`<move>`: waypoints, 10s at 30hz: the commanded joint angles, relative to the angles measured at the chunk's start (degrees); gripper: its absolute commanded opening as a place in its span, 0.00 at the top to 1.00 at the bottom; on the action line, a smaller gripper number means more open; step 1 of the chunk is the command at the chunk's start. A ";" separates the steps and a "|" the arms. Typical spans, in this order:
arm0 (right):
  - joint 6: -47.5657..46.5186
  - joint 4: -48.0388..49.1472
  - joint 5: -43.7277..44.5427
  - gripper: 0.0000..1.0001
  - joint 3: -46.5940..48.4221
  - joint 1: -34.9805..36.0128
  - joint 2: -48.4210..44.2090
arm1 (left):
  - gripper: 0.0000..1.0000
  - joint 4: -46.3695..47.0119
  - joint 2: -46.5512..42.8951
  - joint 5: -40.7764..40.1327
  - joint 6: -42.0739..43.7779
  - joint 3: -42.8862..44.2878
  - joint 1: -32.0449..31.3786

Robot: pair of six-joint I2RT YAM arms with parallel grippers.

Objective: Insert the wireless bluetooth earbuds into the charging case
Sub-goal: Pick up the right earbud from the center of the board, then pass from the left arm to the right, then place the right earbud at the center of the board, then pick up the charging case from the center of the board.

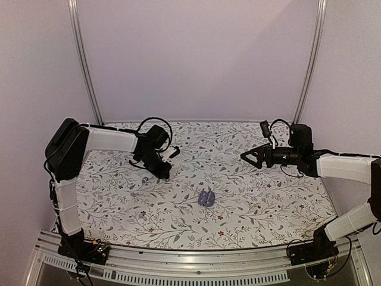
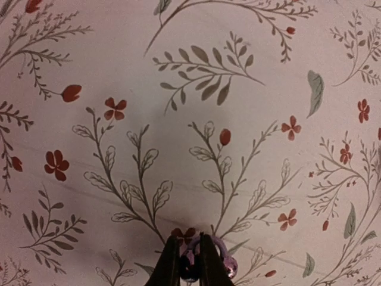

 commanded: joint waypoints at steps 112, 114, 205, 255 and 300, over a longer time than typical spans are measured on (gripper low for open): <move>-4.38 -33.09 6.42 1.00 41.38 15.88 33.52 | 0.00 35.07 -39.59 -6.04 -6.50 -24.74 -5.50; -6.06 -37.12 5.46 1.00 45.52 16.15 36.22 | 0.00 33.62 -40.26 -7.78 -8.32 -24.99 -4.65; -15.59 -58.35 16.73 0.09 70.76 37.95 53.84 | 0.00 28.01 -54.66 -7.45 -20.13 -33.55 11.90; 3.30 -19.12 22.69 0.01 16.06 7.70 -1.12 | 0.58 14.77 -4.42 26.18 -17.16 -5.75 -10.76; 2.46 -21.23 17.99 0.01 13.14 5.89 -0.61 | 0.95 3.50 5.88 11.48 -7.48 12.62 -17.15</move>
